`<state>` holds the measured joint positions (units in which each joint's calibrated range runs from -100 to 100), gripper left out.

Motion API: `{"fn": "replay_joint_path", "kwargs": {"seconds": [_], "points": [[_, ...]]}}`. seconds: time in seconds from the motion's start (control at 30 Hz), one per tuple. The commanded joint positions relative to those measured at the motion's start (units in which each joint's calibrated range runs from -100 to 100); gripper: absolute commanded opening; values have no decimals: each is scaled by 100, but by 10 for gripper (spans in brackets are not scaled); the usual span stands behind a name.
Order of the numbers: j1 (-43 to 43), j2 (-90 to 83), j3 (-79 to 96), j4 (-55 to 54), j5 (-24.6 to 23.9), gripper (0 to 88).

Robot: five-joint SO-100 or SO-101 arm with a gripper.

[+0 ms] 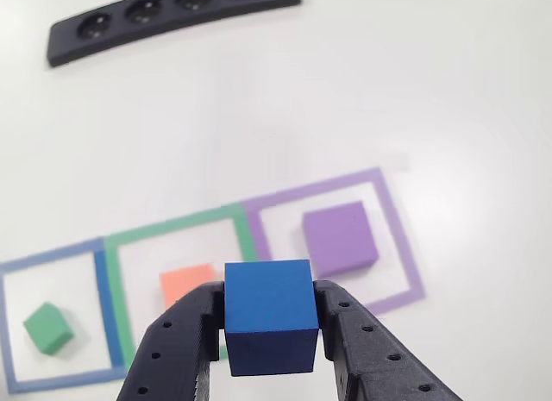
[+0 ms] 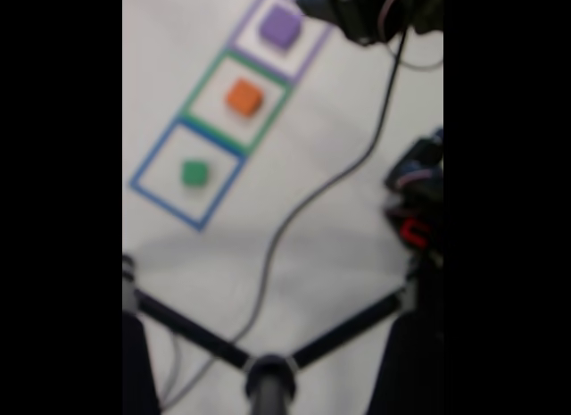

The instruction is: Tower of hanoi

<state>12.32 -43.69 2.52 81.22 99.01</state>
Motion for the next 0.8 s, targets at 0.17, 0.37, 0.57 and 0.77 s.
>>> {"fn": "replay_joint_path", "kwargs": {"seconds": [0.17, 0.37, 0.57, 0.77], "points": [[846, -519, 1070, -858, 99, 12], [930, -607, 1497, -1254, 99, 13], [1082, -703, 2369, -1999, 99, 18], [1219, -703, 3923, -3763, 99, 16]]}}
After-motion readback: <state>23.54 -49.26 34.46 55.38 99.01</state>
